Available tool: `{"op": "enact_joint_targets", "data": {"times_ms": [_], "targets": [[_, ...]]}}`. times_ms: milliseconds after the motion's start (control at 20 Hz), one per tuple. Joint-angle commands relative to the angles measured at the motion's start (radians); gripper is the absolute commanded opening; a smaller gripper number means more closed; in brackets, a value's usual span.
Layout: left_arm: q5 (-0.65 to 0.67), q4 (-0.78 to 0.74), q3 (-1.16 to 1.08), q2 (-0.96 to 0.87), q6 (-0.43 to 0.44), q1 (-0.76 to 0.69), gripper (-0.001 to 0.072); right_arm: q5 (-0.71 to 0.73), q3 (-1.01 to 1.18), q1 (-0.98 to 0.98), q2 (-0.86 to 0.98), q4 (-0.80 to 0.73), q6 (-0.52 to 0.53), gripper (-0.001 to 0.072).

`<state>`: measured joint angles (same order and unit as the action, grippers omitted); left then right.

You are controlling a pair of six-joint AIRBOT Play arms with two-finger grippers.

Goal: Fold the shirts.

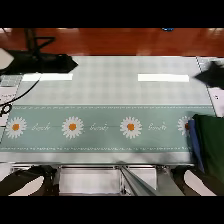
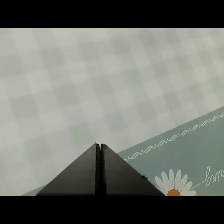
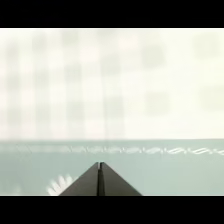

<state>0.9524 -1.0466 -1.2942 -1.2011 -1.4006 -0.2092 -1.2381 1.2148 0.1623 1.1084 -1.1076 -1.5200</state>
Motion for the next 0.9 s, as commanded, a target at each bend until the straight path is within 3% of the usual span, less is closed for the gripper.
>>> {"op": "enact_joint_targets", "data": {"times_ms": [0, 100, 850], "targets": [[0.13, -0.214, -0.072, -0.116, -0.186, -0.026, 0.0016, -0.075, 0.065, -0.325, 0.225, -0.406, -0.133, 0.0027], [0.193, -0.233, -0.071, -0.157, -0.222, -0.006, 0.0016, -0.132, 0.068, -0.346, 0.285, -0.513, -0.153, 0.0027], [0.209, -0.229, -0.072, -0.197, -0.22, -0.018, 0.0017, -0.106, 0.068, -0.346, 0.288, -0.519, -0.151, 0.0027]]}}
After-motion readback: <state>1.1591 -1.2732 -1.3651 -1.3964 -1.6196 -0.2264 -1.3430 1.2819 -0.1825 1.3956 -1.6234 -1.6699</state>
